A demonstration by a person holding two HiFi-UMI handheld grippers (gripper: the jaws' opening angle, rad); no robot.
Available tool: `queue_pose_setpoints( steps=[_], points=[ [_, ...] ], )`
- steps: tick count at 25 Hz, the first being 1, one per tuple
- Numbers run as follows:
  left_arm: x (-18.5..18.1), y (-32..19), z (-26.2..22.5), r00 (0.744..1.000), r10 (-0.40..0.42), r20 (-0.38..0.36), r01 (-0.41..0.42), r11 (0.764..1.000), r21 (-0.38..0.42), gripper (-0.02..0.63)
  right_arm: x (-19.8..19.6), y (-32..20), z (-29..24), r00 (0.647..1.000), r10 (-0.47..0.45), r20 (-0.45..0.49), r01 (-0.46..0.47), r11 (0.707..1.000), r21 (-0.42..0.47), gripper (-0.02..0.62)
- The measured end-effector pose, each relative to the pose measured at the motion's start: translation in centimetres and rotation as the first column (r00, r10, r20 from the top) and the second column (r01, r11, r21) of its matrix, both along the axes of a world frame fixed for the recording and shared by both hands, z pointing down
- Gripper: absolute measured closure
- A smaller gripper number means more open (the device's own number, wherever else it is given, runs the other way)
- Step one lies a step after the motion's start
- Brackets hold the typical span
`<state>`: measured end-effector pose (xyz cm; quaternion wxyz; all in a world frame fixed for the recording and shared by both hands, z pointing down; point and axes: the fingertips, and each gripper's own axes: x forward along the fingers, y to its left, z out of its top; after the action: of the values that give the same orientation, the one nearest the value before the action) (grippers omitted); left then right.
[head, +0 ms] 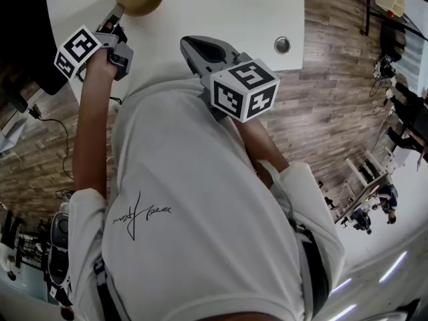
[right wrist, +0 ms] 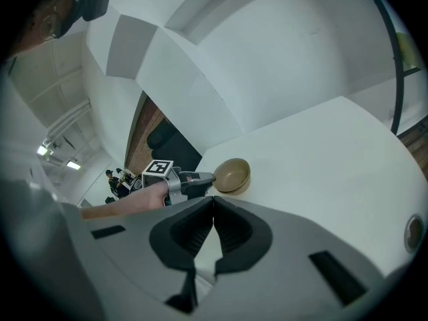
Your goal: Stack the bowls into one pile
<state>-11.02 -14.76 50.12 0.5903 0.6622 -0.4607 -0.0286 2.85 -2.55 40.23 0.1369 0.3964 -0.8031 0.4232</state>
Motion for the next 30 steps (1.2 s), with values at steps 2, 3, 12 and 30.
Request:
queue_pose_setpoints(
  steps=[2,3,12,30],
  points=[
    [-0.1,0.0,0.0,1.000,0.003,0.009,-0.003,1.000,0.002,0.574,0.0,0.0,0.0,1.000,0.001,-0.001,-0.001,1.000,0.002,0.584],
    [-0.1,0.0,0.0,1.000,0.006,0.018,-0.006,1.000,0.005,0.574,0.0,0.0,0.0,1.000,0.001,-0.001,-0.001,1.000,0.004,0.584],
    [-0.6,0.1,-0.5,0.997,-0.004,0.081,0.001,0.999,0.032,0.529,0.7,-0.4,-0.3,1.000,0.017,0.003,-0.017,1.000,0.013,0.583],
    [0.1,6.4,-1.7,0.972,0.091,0.216,-0.114,0.989,0.096,0.531,2.3,-0.8,0.3,0.996,-0.041,-0.078,0.045,0.998,0.047,0.584]
  ],
)
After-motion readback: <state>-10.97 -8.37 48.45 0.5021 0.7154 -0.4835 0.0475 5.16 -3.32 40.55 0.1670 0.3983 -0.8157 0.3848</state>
